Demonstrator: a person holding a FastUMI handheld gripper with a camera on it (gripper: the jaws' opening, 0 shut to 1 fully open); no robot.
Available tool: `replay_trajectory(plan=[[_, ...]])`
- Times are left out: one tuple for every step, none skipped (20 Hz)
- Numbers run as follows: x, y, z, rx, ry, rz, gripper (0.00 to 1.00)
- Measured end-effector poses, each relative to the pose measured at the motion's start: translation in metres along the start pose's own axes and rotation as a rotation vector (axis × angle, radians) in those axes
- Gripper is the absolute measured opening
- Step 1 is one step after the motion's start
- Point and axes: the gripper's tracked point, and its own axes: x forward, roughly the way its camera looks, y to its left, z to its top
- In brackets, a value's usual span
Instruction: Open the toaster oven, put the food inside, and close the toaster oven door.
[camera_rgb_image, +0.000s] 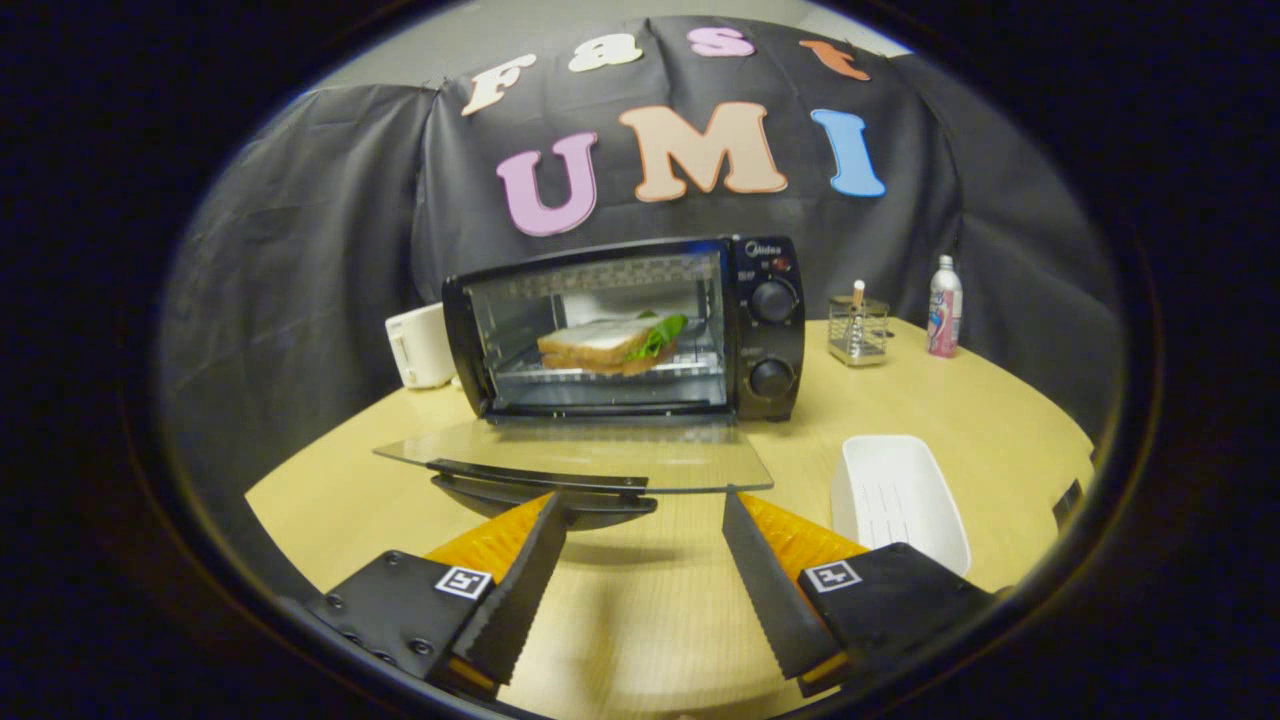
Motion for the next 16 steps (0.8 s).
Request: replay_trajectory(plan=[[0.0, 0.001, 0.008, 0.006, -0.015, 0.005, 0.98], [0.001, 0.002, 0.016, 0.009, -0.03, 0.008, 0.98], [0.001, 0.002, 0.024, 0.01, -0.044, 0.01, 0.98], [0.002, 0.003, 0.03, 0.008, -0.053, 0.014, 0.99], [0.003, 0.004, 0.037, 0.012, -0.063, 0.017, 0.99], [0.006, 0.003, 0.043, 0.022, -0.072, 0.018, 0.99], [0.008, 0.003, 0.05, 0.032, -0.081, 0.02, 0.99], [0.01, 0.004, 0.056, 0.04, -0.088, 0.022, 1.0], [0.011, 0.005, 0.062, 0.043, -0.098, 0.024, 1.0], [0.013, 0.005, 0.069, 0.043, -0.107, 0.025, 1.0], [0.016, 0.006, 0.076, 0.043, -0.114, 0.025, 1.0], [0.019, 0.006, 0.083, 0.045, -0.118, 0.021, 1.0], [0.022, 0.007, 0.088, 0.043, -0.124, 0.018, 1.0], [0.026, 0.008, 0.095, 0.036, -0.133, 0.017, 1.0], [0.029, 0.01, 0.102, 0.03, -0.142, 0.014, 1.0], [0.034, 0.01, 0.108, 0.021, -0.151, 0.011, 1.0]])
